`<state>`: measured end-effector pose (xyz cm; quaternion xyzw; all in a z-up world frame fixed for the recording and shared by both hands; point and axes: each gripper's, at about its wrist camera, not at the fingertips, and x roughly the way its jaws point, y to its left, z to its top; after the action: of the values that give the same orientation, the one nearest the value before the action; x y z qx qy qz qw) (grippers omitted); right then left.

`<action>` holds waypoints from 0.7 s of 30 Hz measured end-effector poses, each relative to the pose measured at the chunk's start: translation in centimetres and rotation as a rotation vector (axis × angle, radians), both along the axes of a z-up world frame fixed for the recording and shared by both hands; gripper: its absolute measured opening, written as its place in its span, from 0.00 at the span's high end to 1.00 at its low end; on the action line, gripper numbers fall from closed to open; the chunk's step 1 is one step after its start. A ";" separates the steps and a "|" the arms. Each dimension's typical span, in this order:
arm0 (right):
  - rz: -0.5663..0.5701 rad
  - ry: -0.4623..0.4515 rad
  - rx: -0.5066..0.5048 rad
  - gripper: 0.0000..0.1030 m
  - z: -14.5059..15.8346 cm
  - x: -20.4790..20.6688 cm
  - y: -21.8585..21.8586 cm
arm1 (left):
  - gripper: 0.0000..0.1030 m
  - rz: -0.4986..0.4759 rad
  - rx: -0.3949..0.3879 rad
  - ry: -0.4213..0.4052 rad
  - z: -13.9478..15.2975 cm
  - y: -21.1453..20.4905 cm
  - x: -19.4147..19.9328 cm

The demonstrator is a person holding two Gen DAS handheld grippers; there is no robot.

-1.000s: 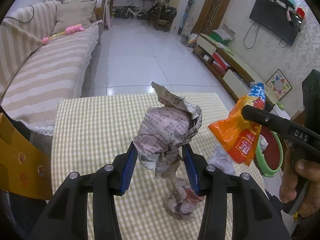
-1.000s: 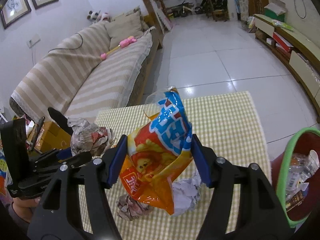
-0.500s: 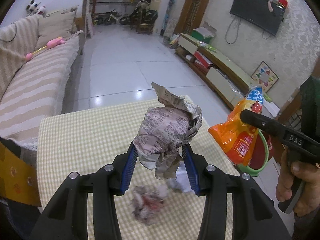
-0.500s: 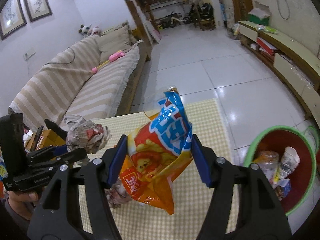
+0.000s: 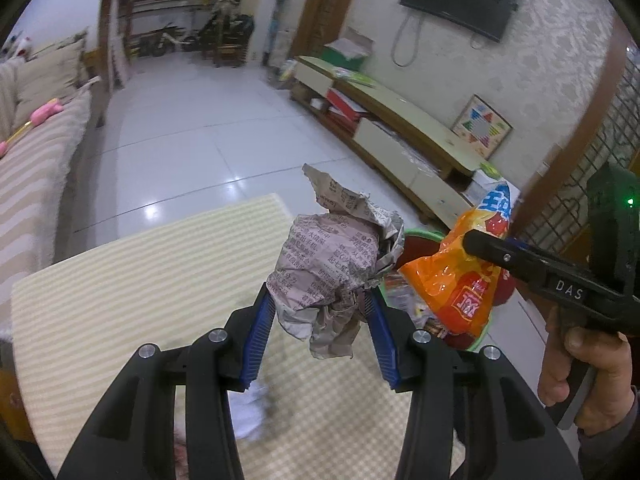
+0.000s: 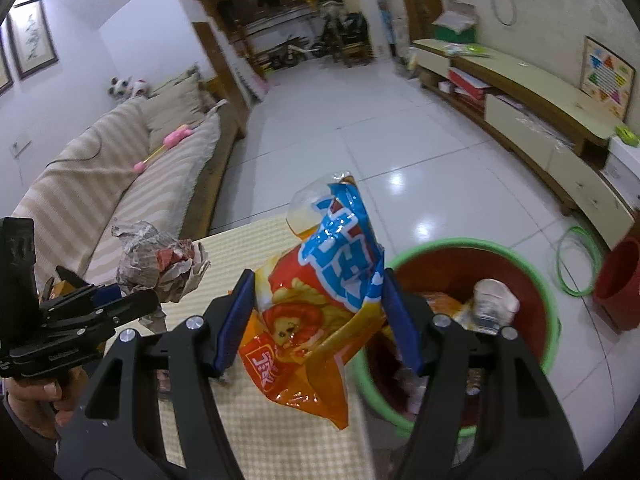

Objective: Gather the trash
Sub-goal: 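Carry the wrapper and orange bag over the bucket and open both tools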

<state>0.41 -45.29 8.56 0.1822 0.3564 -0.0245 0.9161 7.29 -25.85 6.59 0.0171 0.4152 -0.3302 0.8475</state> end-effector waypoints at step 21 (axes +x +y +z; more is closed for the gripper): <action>-0.195 0.064 0.032 0.40 -4.1 -4.8 -11.4 | 0.56 -0.145 -0.008 0.071 -1.7 -14.2 -1.9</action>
<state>-4.35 -56.73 4.49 0.2300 0.3662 -0.1137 0.8945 5.40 -40.01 4.90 0.0322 0.4413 -0.3929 0.8061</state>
